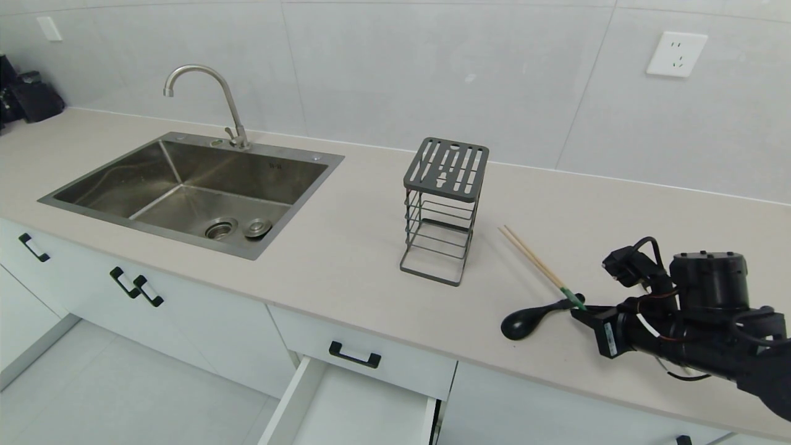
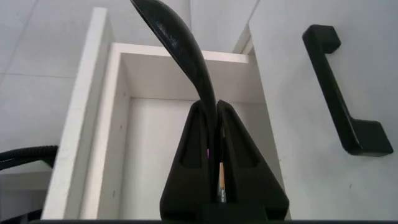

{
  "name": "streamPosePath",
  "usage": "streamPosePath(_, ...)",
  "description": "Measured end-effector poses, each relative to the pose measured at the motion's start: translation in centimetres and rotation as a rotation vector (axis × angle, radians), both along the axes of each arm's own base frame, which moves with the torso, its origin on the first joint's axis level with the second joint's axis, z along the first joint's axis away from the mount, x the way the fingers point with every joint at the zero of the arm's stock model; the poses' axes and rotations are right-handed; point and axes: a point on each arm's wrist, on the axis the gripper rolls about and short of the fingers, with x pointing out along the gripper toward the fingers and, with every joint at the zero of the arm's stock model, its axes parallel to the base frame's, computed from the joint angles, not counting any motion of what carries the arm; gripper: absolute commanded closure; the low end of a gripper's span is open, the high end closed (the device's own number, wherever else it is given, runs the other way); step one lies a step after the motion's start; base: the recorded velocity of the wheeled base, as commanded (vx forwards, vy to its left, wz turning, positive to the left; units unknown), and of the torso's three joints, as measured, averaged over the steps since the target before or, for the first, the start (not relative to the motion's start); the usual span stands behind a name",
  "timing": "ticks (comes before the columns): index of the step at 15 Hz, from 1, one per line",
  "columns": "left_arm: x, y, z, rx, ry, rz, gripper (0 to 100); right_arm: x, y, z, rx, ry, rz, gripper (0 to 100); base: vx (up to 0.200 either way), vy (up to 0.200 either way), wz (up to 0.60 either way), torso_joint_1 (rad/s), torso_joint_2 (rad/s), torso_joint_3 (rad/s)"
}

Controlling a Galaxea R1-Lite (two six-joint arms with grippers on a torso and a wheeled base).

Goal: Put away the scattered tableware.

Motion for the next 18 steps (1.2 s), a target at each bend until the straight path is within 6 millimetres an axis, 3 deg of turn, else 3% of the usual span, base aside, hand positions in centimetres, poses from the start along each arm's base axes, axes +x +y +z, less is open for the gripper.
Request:
streamPosePath(8, 0.0, 0.0, 0.0, 0.013, 0.002, -0.002, 0, -5.8, -1.0, 3.7, 0.016, -0.147, 0.008, 100, 0.000, 0.000, 0.00, 0.000, 0.00, 0.000)
streamPosePath(12, 0.0, 0.0, -0.1, 0.013, 0.003, -0.001, 0, -7.4, -1.1, 6.2, 0.036, -0.280, 0.028, 100, 0.000, 0.000, 0.00, 0.000, 0.00, 0.000)
streamPosePath(15, 0.0, 0.0, -0.1, 0.013, 0.002, -0.002, 0, -8.1, -1.0, 8.1, 0.043, -0.378, 0.087, 100, 0.000, 0.000, 0.00, 0.000, 0.00, 0.000)
streamPosePath(18, 0.0, 0.0, -0.1, 0.013, 0.002, -0.002, 0, -9.5, -0.9, 9.2, 0.067, -0.460, 0.263, 100, 0.000, 0.000, 0.00, 0.000, 0.00, 0.000)
